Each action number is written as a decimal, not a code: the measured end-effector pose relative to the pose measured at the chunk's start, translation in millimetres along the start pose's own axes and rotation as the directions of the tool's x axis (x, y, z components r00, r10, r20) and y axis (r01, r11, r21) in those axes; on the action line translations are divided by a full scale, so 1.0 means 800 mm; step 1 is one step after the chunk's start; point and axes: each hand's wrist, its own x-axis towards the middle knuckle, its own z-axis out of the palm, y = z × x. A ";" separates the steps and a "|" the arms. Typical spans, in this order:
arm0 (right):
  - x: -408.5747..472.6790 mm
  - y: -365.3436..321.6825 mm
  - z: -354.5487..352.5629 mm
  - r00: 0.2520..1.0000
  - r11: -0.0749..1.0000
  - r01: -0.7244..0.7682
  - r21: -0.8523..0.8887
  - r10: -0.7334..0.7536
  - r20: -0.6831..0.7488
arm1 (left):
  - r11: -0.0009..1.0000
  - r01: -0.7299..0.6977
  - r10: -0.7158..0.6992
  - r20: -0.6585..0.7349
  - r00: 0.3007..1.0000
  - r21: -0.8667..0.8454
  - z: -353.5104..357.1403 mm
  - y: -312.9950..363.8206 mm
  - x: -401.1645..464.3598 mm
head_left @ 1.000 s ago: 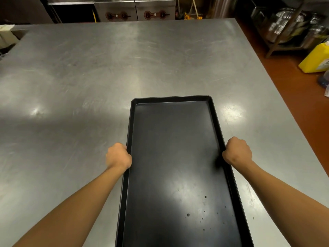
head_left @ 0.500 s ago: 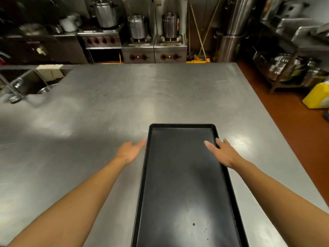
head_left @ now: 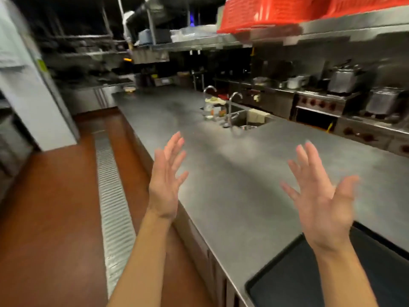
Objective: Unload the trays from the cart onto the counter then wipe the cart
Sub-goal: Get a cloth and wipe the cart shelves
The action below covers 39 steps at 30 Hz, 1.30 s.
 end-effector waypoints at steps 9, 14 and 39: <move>-0.102 0.041 0.308 0.780 0.920 -0.364 0.145 0.216 0.587 | 0.972 -0.095 0.205 -0.572 0.794 0.216 -0.239 0.105 -0.258; -0.235 0.022 0.519 0.502 0.905 -0.421 0.061 0.176 0.847 | 0.941 -0.125 0.335 -0.803 0.492 0.315 -0.361 0.181 -0.456; -0.941 0.017 1.214 -0.086 0.839 -0.515 -0.175 0.153 0.985 | 0.917 0.133 0.398 -0.893 -0.209 0.377 -0.873 0.392 -1.166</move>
